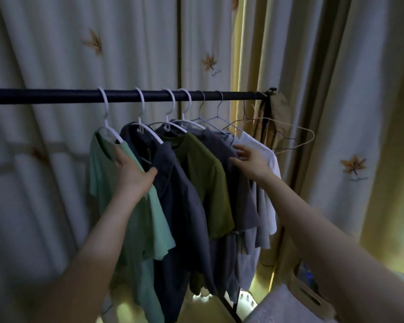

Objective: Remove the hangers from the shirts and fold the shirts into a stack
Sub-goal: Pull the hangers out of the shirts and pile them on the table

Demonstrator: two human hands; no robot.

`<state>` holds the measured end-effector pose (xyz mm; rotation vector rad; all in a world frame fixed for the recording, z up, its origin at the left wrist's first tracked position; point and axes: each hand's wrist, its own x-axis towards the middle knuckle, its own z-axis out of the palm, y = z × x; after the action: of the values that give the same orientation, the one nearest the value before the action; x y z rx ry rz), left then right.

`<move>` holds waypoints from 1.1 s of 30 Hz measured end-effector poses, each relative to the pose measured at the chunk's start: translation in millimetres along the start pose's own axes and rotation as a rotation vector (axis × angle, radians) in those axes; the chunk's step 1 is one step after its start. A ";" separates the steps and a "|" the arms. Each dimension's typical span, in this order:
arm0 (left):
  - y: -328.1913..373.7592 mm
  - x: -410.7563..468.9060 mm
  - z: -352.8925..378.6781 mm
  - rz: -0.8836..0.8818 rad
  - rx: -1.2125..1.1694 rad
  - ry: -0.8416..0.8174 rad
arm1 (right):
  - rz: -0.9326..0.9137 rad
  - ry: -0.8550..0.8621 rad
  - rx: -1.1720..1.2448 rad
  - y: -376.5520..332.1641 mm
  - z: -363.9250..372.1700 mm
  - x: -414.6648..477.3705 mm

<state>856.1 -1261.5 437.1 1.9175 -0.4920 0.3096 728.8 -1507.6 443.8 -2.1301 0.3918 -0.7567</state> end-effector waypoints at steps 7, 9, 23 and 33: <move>7.4 13.0 18.6 0.029 -0.115 -0.188 | -0.093 -0.196 -0.048 -6.7 1.9 3.0; 16.6 14.3 33.1 0.058 -0.129 -0.226 | -0.094 -0.284 0.010 -4.4 -2.5 4.5; 28.7 38.8 94.1 0.132 -0.192 -0.402 | 0.086 -0.079 -0.358 22.7 -35.3 92.9; 25.6 53.3 94.4 0.228 -0.225 -0.679 | 0.073 -0.277 0.012 -31.1 -10.3 80.4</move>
<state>889.7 -1367.5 444.6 1.7146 -1.1457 -0.2630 784.7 -1535.8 503.9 -2.1591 0.3131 -0.4136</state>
